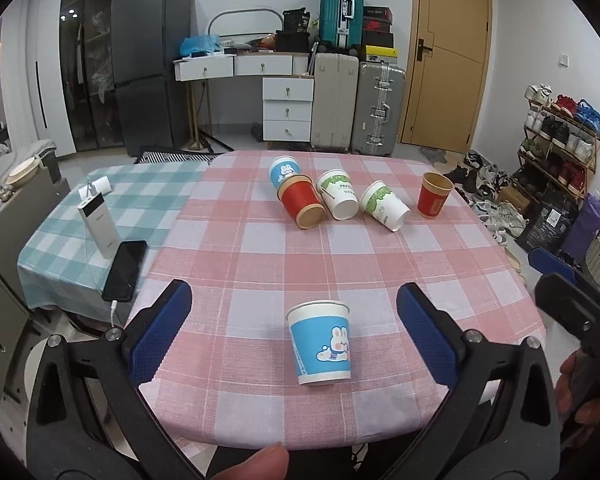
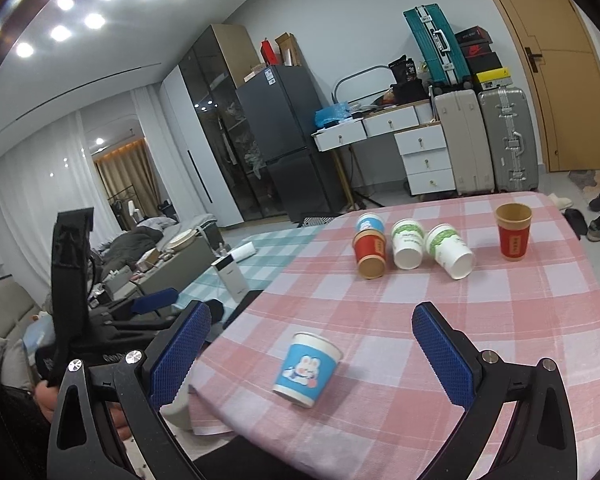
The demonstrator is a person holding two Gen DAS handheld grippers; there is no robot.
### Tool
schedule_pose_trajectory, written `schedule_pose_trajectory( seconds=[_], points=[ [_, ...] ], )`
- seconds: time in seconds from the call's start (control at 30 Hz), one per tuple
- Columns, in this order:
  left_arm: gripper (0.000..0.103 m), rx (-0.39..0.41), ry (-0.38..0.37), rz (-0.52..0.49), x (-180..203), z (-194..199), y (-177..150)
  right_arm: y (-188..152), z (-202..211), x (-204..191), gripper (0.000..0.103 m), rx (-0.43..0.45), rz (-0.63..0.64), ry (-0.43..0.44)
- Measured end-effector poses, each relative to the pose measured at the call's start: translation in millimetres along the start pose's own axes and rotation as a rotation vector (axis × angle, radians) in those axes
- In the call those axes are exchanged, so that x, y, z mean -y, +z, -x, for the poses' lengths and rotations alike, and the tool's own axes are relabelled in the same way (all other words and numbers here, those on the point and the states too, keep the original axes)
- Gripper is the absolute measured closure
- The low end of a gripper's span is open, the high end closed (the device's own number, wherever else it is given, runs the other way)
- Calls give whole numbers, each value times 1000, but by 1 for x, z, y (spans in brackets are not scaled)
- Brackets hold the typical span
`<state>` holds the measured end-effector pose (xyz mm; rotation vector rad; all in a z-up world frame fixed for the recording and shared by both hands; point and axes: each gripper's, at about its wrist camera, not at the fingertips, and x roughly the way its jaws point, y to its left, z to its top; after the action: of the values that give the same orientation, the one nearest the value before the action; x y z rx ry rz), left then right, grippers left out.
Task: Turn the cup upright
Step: 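Set the blue bunny cup down on its side and open the left gripper, then move the right gripper to the blue bunny cup and close around it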
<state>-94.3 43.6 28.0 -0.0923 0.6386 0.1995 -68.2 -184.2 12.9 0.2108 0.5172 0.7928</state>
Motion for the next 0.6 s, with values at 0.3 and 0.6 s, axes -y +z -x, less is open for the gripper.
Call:
schedule_pose_trajectory(
  seconds=[0.3, 0.6],
  points=[
    [1, -10, -9, 32, -13, 5, -13, -8, -16, -18, 0, -69, -10, 14],
    [1, -21, -3, 94, -44, -6, -29, -14, -52, -16, 0, -179, -41, 4]
  ],
)
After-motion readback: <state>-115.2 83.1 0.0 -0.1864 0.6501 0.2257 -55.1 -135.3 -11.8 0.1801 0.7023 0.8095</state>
